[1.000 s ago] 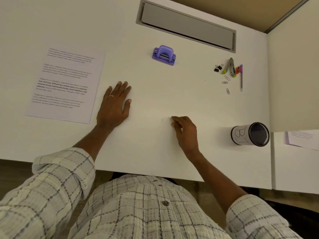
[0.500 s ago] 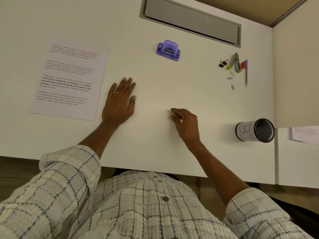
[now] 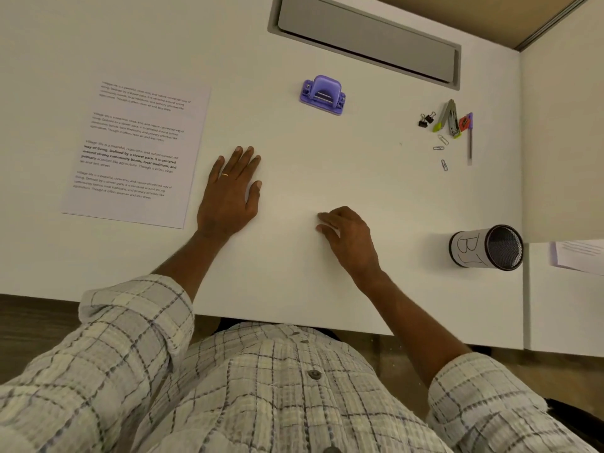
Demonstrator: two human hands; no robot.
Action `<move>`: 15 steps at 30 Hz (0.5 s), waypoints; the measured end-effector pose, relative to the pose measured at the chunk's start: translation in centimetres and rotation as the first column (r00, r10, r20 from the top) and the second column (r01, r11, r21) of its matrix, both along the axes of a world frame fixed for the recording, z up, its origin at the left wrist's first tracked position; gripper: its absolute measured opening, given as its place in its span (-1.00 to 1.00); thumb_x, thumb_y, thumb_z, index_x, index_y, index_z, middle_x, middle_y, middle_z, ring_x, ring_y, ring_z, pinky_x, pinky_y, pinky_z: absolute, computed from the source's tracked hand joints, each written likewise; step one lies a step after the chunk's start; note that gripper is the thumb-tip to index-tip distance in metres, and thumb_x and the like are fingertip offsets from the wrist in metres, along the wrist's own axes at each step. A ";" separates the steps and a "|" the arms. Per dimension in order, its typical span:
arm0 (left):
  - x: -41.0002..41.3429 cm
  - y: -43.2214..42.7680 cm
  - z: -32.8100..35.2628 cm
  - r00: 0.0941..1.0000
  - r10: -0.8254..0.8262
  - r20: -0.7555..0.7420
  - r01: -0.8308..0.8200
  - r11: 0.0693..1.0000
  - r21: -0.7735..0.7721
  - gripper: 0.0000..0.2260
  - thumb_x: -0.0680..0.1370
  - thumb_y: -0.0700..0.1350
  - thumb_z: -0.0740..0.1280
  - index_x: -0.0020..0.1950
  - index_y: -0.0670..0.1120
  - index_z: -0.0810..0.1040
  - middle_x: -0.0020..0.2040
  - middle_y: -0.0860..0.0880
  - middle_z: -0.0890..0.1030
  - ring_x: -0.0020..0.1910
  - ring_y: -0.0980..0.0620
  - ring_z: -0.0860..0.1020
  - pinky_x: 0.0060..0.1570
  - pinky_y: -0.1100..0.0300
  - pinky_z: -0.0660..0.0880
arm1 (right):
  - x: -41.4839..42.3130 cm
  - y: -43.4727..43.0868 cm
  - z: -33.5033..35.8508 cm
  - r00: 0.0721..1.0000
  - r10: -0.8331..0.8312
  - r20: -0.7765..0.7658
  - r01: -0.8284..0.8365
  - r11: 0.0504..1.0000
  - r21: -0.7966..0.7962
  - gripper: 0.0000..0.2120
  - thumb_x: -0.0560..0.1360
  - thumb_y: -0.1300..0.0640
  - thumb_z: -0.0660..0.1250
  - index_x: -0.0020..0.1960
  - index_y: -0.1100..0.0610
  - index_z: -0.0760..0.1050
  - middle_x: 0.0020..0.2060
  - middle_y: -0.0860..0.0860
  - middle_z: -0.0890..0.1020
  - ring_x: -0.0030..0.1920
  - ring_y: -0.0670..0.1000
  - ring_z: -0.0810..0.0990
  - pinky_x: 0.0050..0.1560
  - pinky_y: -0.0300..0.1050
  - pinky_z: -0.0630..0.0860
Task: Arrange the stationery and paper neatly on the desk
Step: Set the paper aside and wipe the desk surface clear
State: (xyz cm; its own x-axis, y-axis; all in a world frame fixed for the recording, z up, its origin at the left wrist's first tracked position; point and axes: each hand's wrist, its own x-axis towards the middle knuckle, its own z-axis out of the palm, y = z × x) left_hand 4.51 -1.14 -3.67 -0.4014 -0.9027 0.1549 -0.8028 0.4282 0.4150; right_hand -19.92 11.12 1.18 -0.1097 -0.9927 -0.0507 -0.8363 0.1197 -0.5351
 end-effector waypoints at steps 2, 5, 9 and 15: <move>0.0 0.0 0.0 1.000 0.001 0.003 -0.001 1.000 0.003 -0.53 0.70 0.01 0.10 0.61 -0.08 0.28 0.62 -0.05 0.28 0.64 0.00 0.18 0.62 -0.08 0.09 | -0.1 0.2 -0.4 1.000 0.016 -0.026 -0.017 1.000 -0.024 -0.81 0.56 0.13 0.41 0.14 0.14 0.65 -0.09 0.02 0.60 -0.07 0.02 0.58 -0.05 -0.15 0.53; 0.0 0.0 0.0 1.000 -0.001 0.014 0.001 1.000 0.007 -0.53 0.70 0.02 0.08 0.61 -0.08 0.27 0.63 -0.05 0.27 0.64 0.00 0.16 0.62 -0.08 0.08 | -0.4 -0.4 -0.8 1.000 0.013 0.004 -0.013 0.998 -0.055 -0.88 0.58 0.16 0.36 0.07 0.13 0.65 -0.10 0.00 0.61 -0.08 0.00 0.59 -0.04 -0.15 0.54; 0.0 0.0 -0.1 1.000 0.003 0.007 -0.003 1.000 -0.009 -0.53 0.70 0.00 0.11 0.61 -0.08 0.29 0.62 -0.05 0.28 0.64 0.00 0.18 0.62 -0.08 0.09 | -0.7 -1.6 -1.1 0.987 0.105 -0.120 -0.111 0.993 -0.047 -0.88 0.63 0.19 0.26 0.02 0.18 0.57 -0.11 0.06 0.56 -0.11 0.06 0.52 -0.10 -0.04 0.52; 0.0 0.0 0.0 1.000 0.006 -0.016 -0.007 1.000 -0.025 -0.54 0.70 -0.01 0.13 0.60 -0.08 0.30 0.61 -0.06 0.30 0.63 -0.01 0.20 0.61 -0.09 0.11 | -0.5 -2.4 -0.5 0.973 -0.198 0.116 0.194 0.980 0.046 -0.85 0.59 0.31 0.20 -0.05 0.19 0.54 -0.11 0.02 0.61 -0.10 -0.01 0.55 -0.03 -0.08 0.52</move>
